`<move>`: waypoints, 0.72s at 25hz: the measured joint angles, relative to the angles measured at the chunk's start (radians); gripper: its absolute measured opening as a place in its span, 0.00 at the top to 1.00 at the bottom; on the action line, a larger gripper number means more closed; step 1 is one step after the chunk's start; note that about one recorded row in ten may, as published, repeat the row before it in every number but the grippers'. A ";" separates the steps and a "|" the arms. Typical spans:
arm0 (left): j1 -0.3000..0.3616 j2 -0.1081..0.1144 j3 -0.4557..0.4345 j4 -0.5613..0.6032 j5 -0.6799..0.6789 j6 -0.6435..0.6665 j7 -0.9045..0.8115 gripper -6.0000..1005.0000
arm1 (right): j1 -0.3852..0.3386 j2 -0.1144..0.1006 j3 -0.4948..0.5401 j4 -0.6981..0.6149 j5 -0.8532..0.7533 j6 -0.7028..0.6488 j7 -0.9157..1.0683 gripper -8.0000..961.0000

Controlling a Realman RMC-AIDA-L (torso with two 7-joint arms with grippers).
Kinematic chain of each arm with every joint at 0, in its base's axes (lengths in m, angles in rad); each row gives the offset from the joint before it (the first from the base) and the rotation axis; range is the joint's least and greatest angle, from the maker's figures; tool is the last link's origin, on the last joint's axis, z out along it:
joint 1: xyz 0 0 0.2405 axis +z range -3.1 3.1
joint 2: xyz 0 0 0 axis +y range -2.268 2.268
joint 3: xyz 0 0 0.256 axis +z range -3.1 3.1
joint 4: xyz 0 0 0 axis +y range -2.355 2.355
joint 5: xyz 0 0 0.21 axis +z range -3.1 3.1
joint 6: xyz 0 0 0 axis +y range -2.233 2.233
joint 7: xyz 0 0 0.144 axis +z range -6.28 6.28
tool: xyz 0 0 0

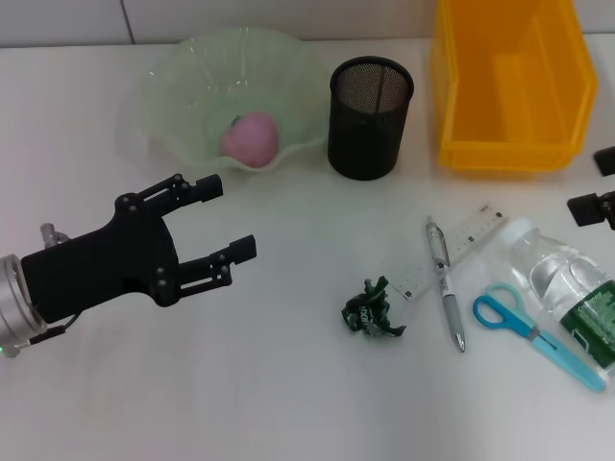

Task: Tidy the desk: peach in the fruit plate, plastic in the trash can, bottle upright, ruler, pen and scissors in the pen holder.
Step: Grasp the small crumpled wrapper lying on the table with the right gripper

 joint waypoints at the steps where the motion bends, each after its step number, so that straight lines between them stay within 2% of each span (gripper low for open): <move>1: 0.000 0.000 0.000 0.000 0.000 0.000 0.000 0.20 | 0.022 0.001 -0.053 -0.059 -0.063 -0.018 0.046 0.13; 3: 0.002 0.000 0.001 -0.002 0.000 -0.010 -0.001 0.20 | 0.057 0.013 -0.182 -0.162 -0.158 -0.041 0.091 0.13; 6: 0.002 0.000 0.005 -0.003 0.000 -0.021 -0.006 0.20 | 0.079 0.039 -0.385 -0.216 -0.233 -0.017 0.082 0.13; 9: 0.000 0.000 0.005 -0.002 0.024 -0.026 -0.014 0.20 | 0.066 0.054 -0.537 -0.199 -0.271 0.091 0.052 0.13; 10: 0.001 0.002 0.004 -0.001 0.026 -0.024 -0.015 0.20 | 0.041 0.056 -0.613 -0.166 -0.260 0.177 0.037 0.13; 13: 0.003 0.011 0.004 -0.002 0.026 -0.021 -0.022 0.20 | 0.020 0.056 -0.672 -0.119 -0.232 0.246 0.015 0.13; 18: 0.007 0.025 0.003 0.001 0.046 -0.015 -0.053 0.20 | -0.013 0.057 -0.773 0.058 -0.126 0.345 -0.154 0.13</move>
